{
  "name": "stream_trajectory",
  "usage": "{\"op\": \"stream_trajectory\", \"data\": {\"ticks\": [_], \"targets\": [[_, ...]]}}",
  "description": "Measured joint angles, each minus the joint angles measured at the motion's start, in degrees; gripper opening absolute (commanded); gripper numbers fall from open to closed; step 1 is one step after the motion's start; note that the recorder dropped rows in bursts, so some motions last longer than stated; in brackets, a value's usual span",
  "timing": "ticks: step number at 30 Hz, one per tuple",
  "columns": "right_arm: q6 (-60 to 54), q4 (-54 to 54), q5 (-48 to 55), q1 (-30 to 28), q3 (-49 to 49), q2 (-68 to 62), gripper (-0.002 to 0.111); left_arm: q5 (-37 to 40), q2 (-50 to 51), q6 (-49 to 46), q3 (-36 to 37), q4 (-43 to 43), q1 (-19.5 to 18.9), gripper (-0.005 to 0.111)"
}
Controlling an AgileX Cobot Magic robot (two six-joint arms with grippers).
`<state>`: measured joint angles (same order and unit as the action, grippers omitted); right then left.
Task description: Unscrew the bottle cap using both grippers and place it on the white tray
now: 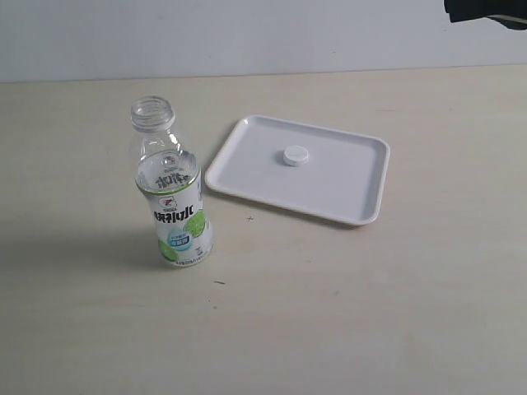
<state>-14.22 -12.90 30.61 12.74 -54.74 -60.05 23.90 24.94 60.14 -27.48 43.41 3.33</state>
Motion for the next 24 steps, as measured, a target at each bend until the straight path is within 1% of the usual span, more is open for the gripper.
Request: {"op": "stream_trajectory", "data": {"ticks": [2,4,8,9,11,12,13,15,16,18,19,20,22,24], "targets": [[0.0,-0.18,0.0,0.0,0.0,0.0,0.0,0.0,-2.9,0.1,0.0,-0.43,0.0,0.0],[0.0,-0.27,0.0,0.0,0.0,0.0,0.0,0.0,-3.33,0.1,0.13,-3.71,0.0,0.0],[0.0,-0.27,0.0,0.0,0.0,0.0,0.0,-2.33,-5.11,-0.33,3.79,-7.58,0.0,0.0],[0.0,-0.27,0.0,0.0,0.0,0.0,0.0,-2.6,-5.79,-1.23,4.47,-8.36,0.0,0.0],[0.0,-0.27,0.0,0.0,0.0,0.0,0.0,-2.96,-7.56,-6.39,5.59,-11.6,0.0,0.0],[0.0,-0.31,0.0,0.0,0.0,0.0,0.0,-3.12,-8.25,-10.92,5.96,-13.89,0.0,0.0],[0.0,-0.42,0.0,0.0,0.0,0.0,0.0,-3.38,-9.26,-16.53,6.47,-18.19,0.0,0.0],[0.0,-0.41,0.0,0.0,0.0,0.0,0.0,-4.57,-10.49,-29.73,7.06,-25.92,0.0,0.0],[0.0,-0.41,0.0,0.0,0.0,0.0,0.0,-5.62,-11.3,-39.71,7.48,-32.67,0.0,0.0],[0.0,-0.41,0.0,0.0,0.0,0.0,0.0,-7.13,-12.45,-52.09,8.23,-42.08,0.0,0.0],[0.0,-0.41,0.0,0.0,0.0,0.0,0.0,-8.2,-13.04,-59.68,8.58,-48.57,0.0,0.0],[0.0,-0.41,0.0,0.0,0.0,0.0,0.0,-8.82,-13.63,-63.81,9.09,-53.23,0.0,0.0],[0.0,-0.41,0.0,0.0,0.0,0.0,0.0,-10.21,-14.81,-70.21,10.12,-58.72,0.0,0.0],[0.0,-0.41,0.0,0.0,0.0,0.0,0.0,-10.91,-15.95,-72.71,11.31,-60.35,0.0,0.0]]}}
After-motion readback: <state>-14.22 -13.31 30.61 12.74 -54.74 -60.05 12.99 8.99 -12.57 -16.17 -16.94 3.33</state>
